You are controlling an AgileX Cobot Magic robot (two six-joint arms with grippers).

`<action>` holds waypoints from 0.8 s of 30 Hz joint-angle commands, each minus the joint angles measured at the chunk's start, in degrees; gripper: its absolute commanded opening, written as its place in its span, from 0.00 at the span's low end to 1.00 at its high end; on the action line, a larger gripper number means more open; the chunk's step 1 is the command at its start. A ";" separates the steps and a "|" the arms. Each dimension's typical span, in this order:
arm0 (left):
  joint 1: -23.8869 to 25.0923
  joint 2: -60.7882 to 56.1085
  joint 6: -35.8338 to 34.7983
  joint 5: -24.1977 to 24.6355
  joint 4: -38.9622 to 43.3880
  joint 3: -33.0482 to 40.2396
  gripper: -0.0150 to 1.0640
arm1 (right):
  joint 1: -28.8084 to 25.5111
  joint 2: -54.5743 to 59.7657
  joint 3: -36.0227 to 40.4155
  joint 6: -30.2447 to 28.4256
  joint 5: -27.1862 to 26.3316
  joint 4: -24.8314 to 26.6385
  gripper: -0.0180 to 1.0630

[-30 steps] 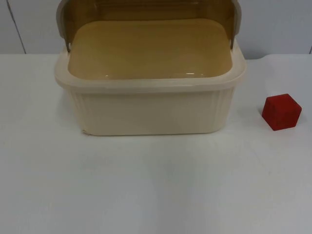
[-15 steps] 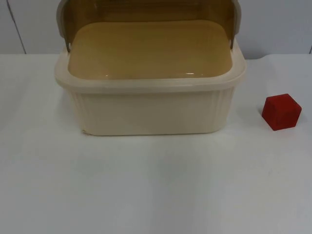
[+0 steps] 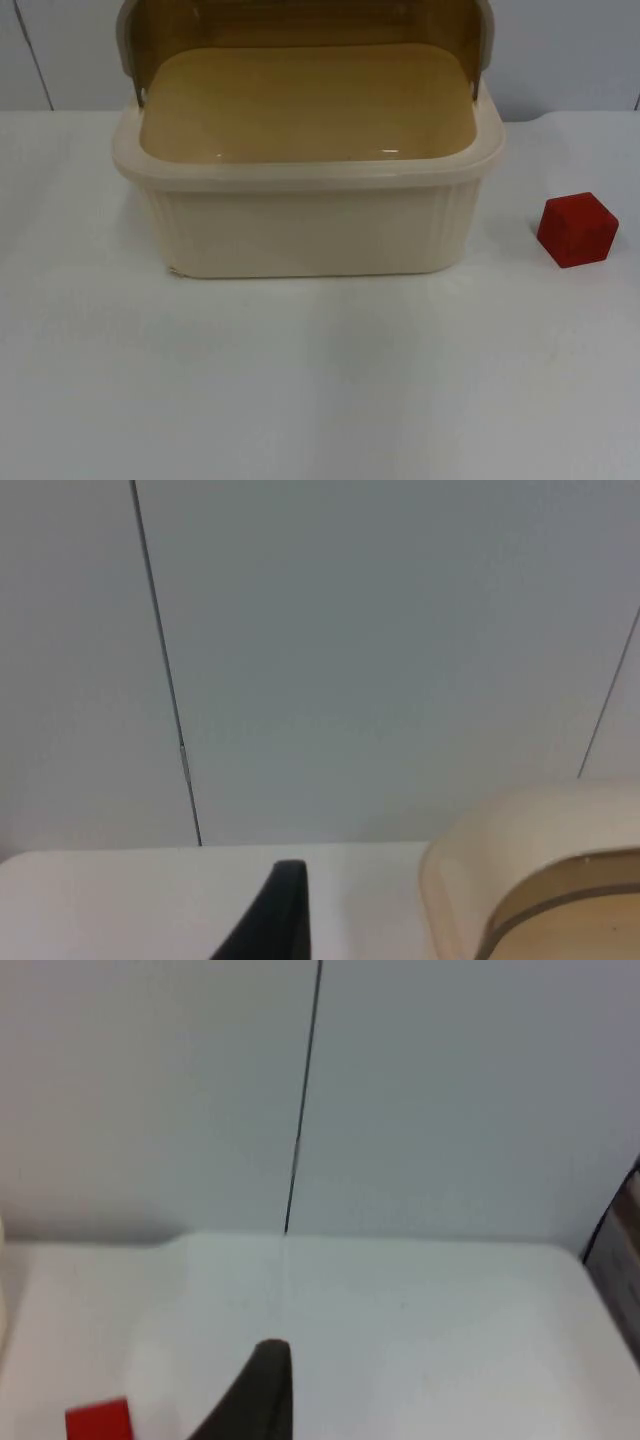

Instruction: Open the box lid with the left hand, place the block into the box with the right hand, then close the box lid with the left hand.

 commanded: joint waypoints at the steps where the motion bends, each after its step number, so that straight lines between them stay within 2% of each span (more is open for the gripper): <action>1: 0.12 -0.47 -0.06 -0.76 -1.08 -0.04 0.99 | 0.34 3.53 -0.25 -1.02 -0.74 1.35 0.99; 3: 0.12 -0.56 -0.06 -0.76 -1.08 -0.04 0.99 | 0.34 5.65 -0.25 -1.02 -1.56 1.69 0.99; 7: 0.12 -0.59 -0.06 -0.49 -1.08 -0.04 0.99 | 0.34 14.83 -0.25 -4.09 -6.91 7.97 0.99; 8: 0.12 -0.59 -0.06 -0.49 -1.08 -0.04 0.99 | 0.34 14.83 -0.25 -4.09 -6.91 7.97 0.99; 13: 0.23 -0.59 -0.06 1.36 -1.08 -0.04 0.99 | 0.46 26.39 -0.25 -12.92 -13.18 19.29 0.99; 14: 0.23 -0.59 -0.06 1.36 -1.08 -0.04 0.99 | 0.46 26.39 -0.25 -12.92 -13.18 19.29 0.99; 17: 0.39 -0.59 -0.06 1.98 -0.42 -0.04 0.99 | 0.74 32.91 -0.25 -17.66 -13.45 25.14 0.99; 20: 0.39 -0.49 -0.06 1.92 -0.42 -0.04 0.99 | 2.33 37.69 -0.25 -20.40 -13.19 25.17 0.99; 22: 0.39 -0.49 -0.06 1.92 -0.42 -0.04 0.99 | 4.83 41.71 -0.25 -20.78 -16.01 23.56 0.99; 23: 0.39 -0.49 -0.06 2.03 0.00 -0.04 0.99 | 6.50 44.65 -0.25 -20.78 -19.80 22.76 0.99; 24: 0.39 -0.49 -0.06 2.03 0.00 -0.04 0.99 | 6.50 44.65 -0.25 -20.78 -19.80 22.76 0.99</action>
